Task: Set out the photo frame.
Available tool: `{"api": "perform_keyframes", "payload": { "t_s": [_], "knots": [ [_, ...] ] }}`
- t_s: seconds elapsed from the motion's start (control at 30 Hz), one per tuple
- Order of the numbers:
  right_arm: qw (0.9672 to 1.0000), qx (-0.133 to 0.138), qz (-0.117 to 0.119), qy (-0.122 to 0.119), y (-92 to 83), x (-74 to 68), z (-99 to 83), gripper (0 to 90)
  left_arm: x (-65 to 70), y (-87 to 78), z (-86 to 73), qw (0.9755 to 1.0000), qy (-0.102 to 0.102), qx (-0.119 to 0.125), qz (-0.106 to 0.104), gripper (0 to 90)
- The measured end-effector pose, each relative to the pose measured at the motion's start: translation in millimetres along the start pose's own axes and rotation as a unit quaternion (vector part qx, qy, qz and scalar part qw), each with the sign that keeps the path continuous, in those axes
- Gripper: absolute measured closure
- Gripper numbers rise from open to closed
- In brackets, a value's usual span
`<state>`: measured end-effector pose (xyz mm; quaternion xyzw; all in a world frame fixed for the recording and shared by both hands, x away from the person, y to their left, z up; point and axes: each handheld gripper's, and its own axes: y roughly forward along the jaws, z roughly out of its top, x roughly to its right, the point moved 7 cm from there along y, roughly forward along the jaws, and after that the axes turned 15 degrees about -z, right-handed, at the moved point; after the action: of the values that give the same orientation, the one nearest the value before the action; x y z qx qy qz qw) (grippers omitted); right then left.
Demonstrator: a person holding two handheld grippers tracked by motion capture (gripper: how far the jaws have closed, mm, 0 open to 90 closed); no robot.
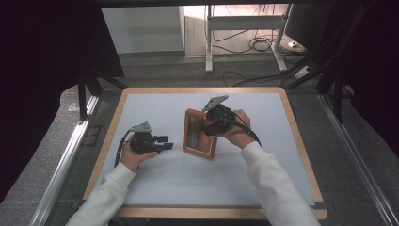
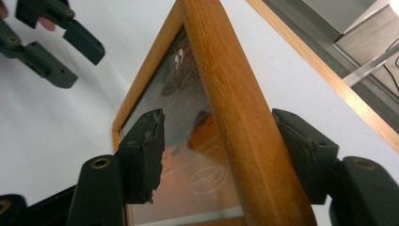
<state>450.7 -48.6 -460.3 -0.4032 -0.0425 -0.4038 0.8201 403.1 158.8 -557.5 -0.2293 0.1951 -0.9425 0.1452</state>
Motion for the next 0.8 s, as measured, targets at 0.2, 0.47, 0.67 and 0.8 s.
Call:
{"api": "perform_keyframes", "payload": {
  "t_s": [0.2, 0.47, 0.67, 0.8],
  "knots": [
    [0.9999, -0.001, 0.002, 0.014, 4.0, 3.6, -2.0, 34.8, 0.1, 0.5, -0.2, 1.0, -0.001, 0.0, -0.001, 53.2],
    [0.9996, 0.008, -0.006, 0.026, -0.4, 7.7, -0.6, 30.7, -0.2, 0.6, -0.2, 1.0, -0.001, 0.001, -0.001, 52.8],
    [0.999, 0.02, -0.012, 0.039, -14.8, 13.1, -4.5, 28.1, 0.0, 1.7, 0.2, 1.0, 0.0, 0.0, 0.0, 52.9],
    [0.9984, 0.027, -0.011, 0.047, -25.8, 14.5, -13.0, 26.6, -0.1, 2.5, 1.4, 1.0, 0.0, 0.002, 0.009, 53.1]
  ]
}}
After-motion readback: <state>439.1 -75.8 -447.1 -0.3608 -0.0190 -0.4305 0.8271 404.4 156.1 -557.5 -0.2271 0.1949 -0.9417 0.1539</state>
